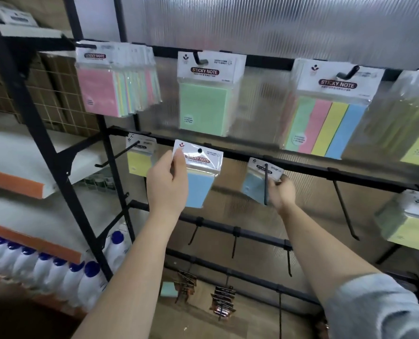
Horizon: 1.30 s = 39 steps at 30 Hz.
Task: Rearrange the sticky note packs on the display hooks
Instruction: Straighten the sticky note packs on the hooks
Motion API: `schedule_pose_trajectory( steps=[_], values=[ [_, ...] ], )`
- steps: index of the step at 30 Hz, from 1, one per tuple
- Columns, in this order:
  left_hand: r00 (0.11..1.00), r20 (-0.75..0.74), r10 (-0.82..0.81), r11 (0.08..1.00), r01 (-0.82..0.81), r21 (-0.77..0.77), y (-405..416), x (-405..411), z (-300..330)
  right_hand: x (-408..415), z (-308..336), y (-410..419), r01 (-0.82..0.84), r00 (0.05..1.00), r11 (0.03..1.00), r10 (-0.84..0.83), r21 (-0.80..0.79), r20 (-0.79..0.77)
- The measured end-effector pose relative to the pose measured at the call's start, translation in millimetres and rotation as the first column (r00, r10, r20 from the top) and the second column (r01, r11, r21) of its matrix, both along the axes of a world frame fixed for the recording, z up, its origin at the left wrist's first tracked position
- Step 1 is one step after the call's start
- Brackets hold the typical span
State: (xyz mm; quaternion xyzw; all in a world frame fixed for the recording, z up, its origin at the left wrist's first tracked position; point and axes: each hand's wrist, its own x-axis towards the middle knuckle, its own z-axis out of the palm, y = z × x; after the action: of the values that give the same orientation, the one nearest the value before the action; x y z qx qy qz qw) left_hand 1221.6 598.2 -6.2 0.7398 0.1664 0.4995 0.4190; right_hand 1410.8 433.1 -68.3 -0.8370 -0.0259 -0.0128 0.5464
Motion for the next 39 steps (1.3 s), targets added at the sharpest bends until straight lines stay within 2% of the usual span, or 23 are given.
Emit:
schedule_pose_trajectory(
  steps=[2, 8, 15, 21, 30, 39],
  values=[
    [1.000, 0.017, -0.015, 1.000, 0.015, 0.003, 2.5, 1.4, 0.2, -6.1, -2.1, 1.1, 0.019, 0.999, 0.998, -0.017, 0.059, -0.028],
    [0.993, 0.014, -0.117, 0.993, 0.117, -0.004, 11.1, 1.4, 1.4, -34.2, 3.9, 1.7, 0.040, 0.998, 0.989, -0.046, 0.145, 0.037],
    [0.982, 0.007, -0.187, 0.982, 0.187, -0.002, 25.6, -5.1, 2.5, -76.6, 5.9, -10.9, 0.081, 0.995, 0.988, -0.088, 0.135, 0.047],
    [0.984, -0.071, -0.165, 0.986, 0.165, 0.005, 37.0, -17.9, 0.4, -120.5, 17.3, -8.9, 0.233, 0.958, 0.966, -0.248, 0.110, 0.147],
    [0.972, -0.133, -0.191, 0.982, 0.188, -0.033, 45.7, -38.0, 4.6, -172.8, 36.7, -5.6, 0.341, 0.932, 0.940, -0.341, 0.019, 0.124],
    [0.951, -0.208, -0.228, 0.967, 0.247, 0.070, 55.8, -40.6, 9.6, -206.0, 51.4, -15.6, 0.428, 0.892, 0.897, -0.440, 0.113, 0.109]
  ],
)
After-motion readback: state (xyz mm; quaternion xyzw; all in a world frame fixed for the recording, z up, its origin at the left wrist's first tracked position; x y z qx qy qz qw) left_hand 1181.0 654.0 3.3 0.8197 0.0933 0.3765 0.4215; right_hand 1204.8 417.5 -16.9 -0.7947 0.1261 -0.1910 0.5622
